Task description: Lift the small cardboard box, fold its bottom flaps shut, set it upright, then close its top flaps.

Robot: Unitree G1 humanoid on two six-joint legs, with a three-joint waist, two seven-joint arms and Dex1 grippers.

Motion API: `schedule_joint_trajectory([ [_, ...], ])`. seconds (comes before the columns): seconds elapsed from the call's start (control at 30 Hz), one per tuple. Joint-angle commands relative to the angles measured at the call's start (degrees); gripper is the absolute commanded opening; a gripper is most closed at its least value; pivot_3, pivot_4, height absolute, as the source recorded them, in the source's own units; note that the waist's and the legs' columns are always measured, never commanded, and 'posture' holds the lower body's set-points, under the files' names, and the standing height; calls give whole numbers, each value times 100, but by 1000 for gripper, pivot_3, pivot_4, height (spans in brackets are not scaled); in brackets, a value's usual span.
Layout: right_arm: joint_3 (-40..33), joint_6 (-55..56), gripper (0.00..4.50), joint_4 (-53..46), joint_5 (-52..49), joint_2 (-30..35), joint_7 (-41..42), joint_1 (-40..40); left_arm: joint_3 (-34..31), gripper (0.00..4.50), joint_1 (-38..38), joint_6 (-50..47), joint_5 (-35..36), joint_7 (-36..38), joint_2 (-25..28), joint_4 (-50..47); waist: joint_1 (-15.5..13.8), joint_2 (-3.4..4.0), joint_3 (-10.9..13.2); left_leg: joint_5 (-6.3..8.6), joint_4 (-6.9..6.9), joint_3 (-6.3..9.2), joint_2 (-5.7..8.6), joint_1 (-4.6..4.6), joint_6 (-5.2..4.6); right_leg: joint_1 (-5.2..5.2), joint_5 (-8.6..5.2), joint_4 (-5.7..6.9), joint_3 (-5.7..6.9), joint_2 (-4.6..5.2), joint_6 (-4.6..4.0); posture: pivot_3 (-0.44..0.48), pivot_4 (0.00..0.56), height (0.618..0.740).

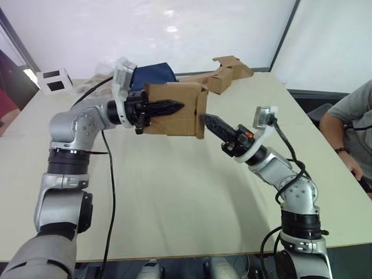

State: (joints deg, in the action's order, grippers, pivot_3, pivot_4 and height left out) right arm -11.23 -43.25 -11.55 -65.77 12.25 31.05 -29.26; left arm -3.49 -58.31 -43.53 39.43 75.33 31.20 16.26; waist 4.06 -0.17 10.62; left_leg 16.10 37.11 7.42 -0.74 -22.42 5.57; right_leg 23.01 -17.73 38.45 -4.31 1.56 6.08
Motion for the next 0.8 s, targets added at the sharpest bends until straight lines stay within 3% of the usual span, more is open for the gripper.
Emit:
schedule_joint_trajectory([
  [0.03, -145, 106, 1378, -84, -272, -155, -58, 8, -97, 0, -208, 77, 39, 55, 15, 11, -3, 0, 0, 0, 0, 0, 0, 0, 1, 0, 0, 0, 0, 0, 0, 0, 150, 740],
  [0.8, -112, 492, 1378, 98, 8, -349, -219, -25, -103, 0, -156, -11, 108, 37, 14, -114, 0, 0, 0, 0, 0, 0, 0, 0, 0, 0, 0, 1, 0, 0, 0, 0, 150, 740],
])
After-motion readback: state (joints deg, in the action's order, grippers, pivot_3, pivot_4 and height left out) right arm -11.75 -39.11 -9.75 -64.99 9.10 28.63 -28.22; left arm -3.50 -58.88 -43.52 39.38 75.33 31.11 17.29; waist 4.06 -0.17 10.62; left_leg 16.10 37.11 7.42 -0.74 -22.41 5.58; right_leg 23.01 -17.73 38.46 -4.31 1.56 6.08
